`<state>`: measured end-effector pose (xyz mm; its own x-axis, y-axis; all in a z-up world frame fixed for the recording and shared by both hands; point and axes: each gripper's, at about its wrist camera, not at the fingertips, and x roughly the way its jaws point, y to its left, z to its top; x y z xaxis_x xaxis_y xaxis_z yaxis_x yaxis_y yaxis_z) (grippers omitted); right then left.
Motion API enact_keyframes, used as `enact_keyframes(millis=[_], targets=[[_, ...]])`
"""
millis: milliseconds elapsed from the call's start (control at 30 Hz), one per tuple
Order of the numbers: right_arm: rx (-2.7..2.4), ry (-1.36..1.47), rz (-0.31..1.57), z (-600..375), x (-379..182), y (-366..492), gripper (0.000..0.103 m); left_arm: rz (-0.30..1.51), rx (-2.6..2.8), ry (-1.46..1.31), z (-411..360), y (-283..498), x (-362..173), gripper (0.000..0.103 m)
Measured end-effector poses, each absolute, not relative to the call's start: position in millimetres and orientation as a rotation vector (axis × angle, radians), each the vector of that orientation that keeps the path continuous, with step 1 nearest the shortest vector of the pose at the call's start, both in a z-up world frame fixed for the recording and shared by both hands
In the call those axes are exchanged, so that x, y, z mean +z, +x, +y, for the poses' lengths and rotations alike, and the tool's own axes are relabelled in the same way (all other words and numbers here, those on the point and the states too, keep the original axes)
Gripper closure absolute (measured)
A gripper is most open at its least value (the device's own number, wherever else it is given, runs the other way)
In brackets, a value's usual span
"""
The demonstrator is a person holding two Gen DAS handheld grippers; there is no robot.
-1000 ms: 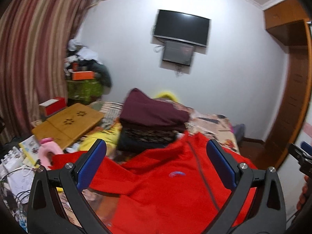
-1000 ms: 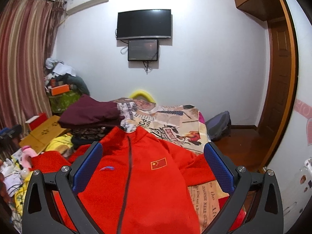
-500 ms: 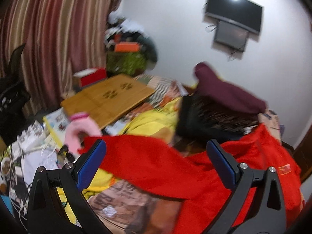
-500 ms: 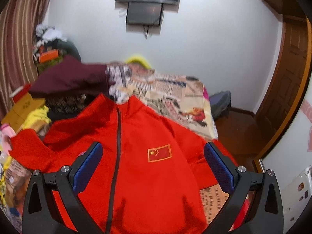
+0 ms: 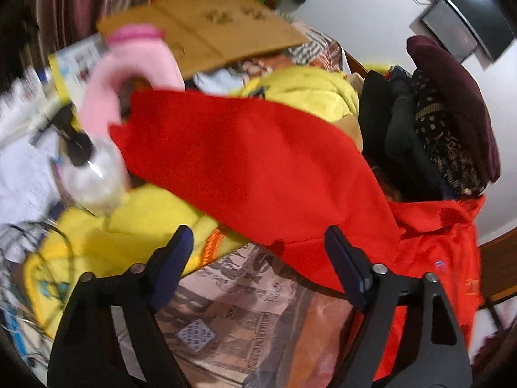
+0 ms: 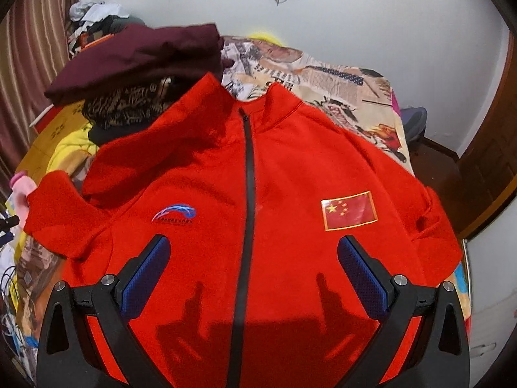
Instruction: Fold large clothes
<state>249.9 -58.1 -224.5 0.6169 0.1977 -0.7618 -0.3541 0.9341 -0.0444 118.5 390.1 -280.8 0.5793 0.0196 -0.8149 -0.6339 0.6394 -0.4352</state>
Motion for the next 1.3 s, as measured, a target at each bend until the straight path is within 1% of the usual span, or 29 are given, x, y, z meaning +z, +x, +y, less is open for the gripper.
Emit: enact_keyframes(millis=[133, 167, 200, 233, 267, 300, 333, 367, 400, 433, 467, 500, 567, 633, 733, 1033, 1200, 1300], targets=[[0.306, -0.217, 0.866, -53, -230, 254, 0.000, 0.876, 0.408, -0.893, 402, 123, -298, 0.032], [0.305, -0.218, 0.869, -52, -231, 255, 0.000, 0.871, 0.405, -0.926, 407, 124, -303, 0.035], [0.303, -0.220, 0.871, -51, -232, 256, 0.000, 0.868, 0.407, -0.959, 412, 125, -308, 0.041], [0.299, -0.222, 0.872, -51, -232, 256, 0.000, 0.864, 0.408, -0.983, 415, 124, -311, 0.042], [0.296, -0.224, 0.872, -51, -232, 257, 0.000, 0.855, 0.411, -1.001, 419, 124, -314, 0.046], [0.294, -0.225, 0.873, -52, -232, 257, 0.000, 0.849, 0.418, -1.008, 421, 124, -315, 0.054], [0.292, -0.224, 0.875, -53, -232, 258, 0.000, 0.849, 0.427, -0.998, 422, 125, -315, 0.057], [0.290, -0.222, 0.876, -53, -232, 258, 0.000, 0.850, 0.437, -0.967, 421, 125, -314, 0.063], [0.289, -0.217, 0.878, -55, -232, 258, 0.000, 0.855, 0.447, -0.936, 419, 126, -312, 0.070], [0.288, -0.213, 0.879, -55, -232, 257, 0.000, 0.860, 0.454, -0.902, 415, 128, -310, 0.075], [0.288, -0.207, 0.880, -57, -232, 257, 0.000, 0.859, 0.455, -0.868, 412, 130, -306, 0.085], [0.287, -0.201, 0.881, -59, -232, 257, 0.000, 0.858, 0.459, -0.836, 409, 131, -301, 0.091], [0.286, -0.194, 0.884, -61, -231, 256, 0.000, 0.855, 0.487, -0.747, 401, 136, -288, 0.096], [0.288, -0.187, 0.879, -64, -228, 255, 0.000, 0.845, 0.502, -0.661, 391, 143, -269, 0.097], [0.290, -0.189, 0.859, -69, -223, 250, 0.000, 0.799, 0.464, -0.616, 381, 151, -240, 0.100], [0.321, -0.198, 0.772, -90, -199, 244, 0.000, 0.570, 0.304, -0.454, 310, 180, -121, 0.101], [0.338, -0.187, 0.741, -102, -192, 246, 0.000, 0.507, 0.205, -0.376, 257, 206, -83, 0.101], [0.354, -0.172, 0.727, -110, -190, 247, 0.000, 0.505, 0.148, -0.340, 225, 223, -75, 0.101]])
